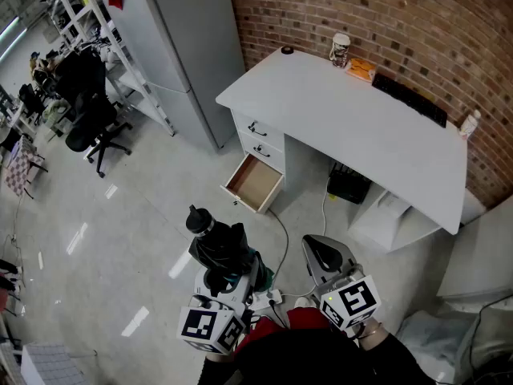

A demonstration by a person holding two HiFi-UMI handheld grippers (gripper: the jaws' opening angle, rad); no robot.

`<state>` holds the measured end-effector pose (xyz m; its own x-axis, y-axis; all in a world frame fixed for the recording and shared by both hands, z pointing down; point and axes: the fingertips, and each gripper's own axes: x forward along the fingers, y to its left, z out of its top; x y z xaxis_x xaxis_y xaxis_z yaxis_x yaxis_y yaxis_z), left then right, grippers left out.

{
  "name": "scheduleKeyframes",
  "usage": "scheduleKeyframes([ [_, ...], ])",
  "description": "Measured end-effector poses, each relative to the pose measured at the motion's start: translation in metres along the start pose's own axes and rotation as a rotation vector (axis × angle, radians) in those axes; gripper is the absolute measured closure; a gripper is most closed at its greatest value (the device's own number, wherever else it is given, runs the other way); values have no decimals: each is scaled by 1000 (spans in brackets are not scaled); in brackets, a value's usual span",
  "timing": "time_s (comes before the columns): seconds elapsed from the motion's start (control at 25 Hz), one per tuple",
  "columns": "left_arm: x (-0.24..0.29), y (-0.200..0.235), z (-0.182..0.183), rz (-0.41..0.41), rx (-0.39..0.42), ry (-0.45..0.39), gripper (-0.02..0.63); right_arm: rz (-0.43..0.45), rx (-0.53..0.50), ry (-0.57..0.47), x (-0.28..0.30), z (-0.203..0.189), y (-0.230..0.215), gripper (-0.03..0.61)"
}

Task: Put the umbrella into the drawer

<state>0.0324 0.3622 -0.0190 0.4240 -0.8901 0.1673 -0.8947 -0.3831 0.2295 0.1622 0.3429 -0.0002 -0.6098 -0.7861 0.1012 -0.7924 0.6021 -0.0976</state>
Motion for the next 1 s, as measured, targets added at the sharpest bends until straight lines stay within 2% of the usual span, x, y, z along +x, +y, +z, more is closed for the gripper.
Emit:
scheduleKeyframes([
  [0.2, 7, -5, 1, 20, -26, -16, 367, 22, 4, -8, -6, 0, -13, 577],
  [0.44, 0, -8, 20, 73, 13, -48, 367, 83, 31, -18, -19, 0, -15, 577],
  [0.68, -13, -8, 38, 114, 41, -95, 365, 87, 39, -30, -29, 2, -22, 577],
  [1.0, -7, -15, 54, 114, 53, -122, 365, 69, 38, -59, -33, 12, -37, 577],
])
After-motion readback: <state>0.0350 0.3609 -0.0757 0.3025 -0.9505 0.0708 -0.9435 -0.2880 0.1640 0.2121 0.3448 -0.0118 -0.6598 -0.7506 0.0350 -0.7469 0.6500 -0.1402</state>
